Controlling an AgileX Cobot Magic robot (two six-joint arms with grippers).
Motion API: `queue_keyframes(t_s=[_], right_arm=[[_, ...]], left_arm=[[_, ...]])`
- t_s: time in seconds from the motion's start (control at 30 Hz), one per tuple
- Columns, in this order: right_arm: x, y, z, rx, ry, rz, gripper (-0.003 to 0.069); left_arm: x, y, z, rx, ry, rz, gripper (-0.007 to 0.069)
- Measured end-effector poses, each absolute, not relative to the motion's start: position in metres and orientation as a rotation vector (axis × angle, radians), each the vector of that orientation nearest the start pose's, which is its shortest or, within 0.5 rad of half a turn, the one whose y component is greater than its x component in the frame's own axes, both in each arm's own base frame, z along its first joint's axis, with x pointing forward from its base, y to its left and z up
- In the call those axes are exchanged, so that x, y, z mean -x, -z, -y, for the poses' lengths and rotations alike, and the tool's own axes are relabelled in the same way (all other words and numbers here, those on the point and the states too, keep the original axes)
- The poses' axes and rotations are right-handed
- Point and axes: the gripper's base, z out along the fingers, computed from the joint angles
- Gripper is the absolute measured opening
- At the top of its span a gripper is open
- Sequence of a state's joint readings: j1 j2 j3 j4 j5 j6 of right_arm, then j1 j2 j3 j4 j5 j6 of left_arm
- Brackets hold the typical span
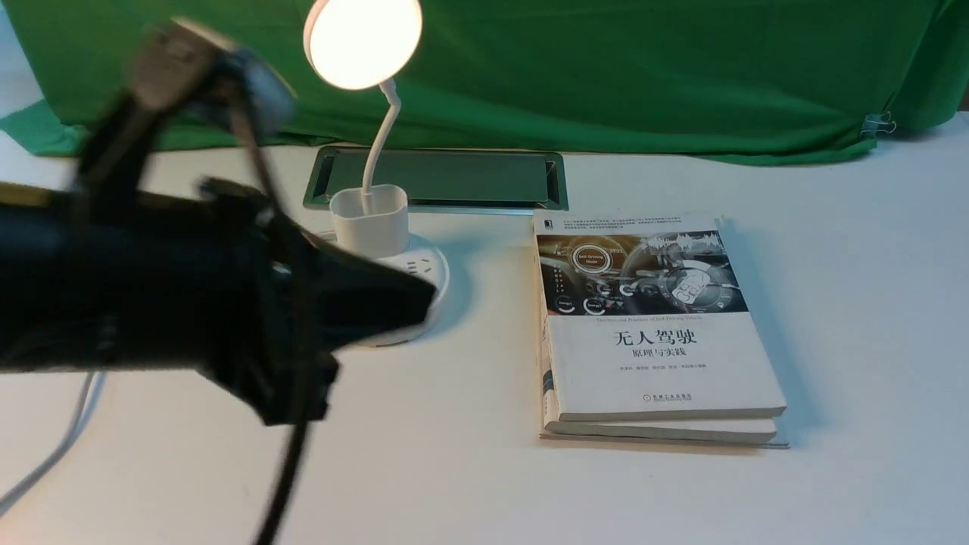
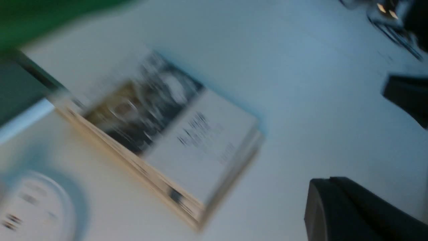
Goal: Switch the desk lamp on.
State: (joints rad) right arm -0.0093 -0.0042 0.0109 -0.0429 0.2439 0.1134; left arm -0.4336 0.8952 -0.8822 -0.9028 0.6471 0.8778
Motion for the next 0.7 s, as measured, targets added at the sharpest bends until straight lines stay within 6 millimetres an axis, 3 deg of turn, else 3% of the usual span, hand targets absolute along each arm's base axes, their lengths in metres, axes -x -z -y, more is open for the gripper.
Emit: queue_keyframes(t_s=[0.13, 0.23, 0.33, 0.47, 0.5, 0.6, 0.7], right_arm=[[-0.055, -0.188, 0.001, -0.078, -0.037, -1.732, 0.0241], [-0.055, -0.188, 0.001, -0.078, -0.037, -1.732, 0.0241], [-0.055, -0.188, 0.001, -0.078, -0.037, -1.732, 0.0241], [-0.055, -0.188, 0.001, -0.078, -0.037, -1.732, 0.0241], [-0.055, -0.188, 0.001, -0.078, -0.037, -1.732, 0.0241], [-0.055, -0.188, 0.001, -0.078, -0.037, -1.732, 0.0241], [-0.055, -0.188, 0.001, -0.078, -0.037, -1.732, 0.0241]], left_arm=[[-0.117, -0.375, 0.083, -0.699, 0.46, -1.577, 0.0002], [-0.105, -0.347, 0.068, -0.664, 0.338, -1.55, 0.0002], [-0.1, -0.323, 0.064, -0.677, 0.304, -1.579, 0.0002], [-0.094, -0.266, 0.06, -0.736, 0.277, -1.71, 0.0002], [-0.094, -0.264, 0.06, -0.738, 0.277, -1.716, 0.0002], [-0.088, -0.226, 0.058, -0.728, 0.319, -1.847, 0.0002], [-0.085, -0.216, 0.058, -0.694, 0.369, -1.899, 0.0002]])
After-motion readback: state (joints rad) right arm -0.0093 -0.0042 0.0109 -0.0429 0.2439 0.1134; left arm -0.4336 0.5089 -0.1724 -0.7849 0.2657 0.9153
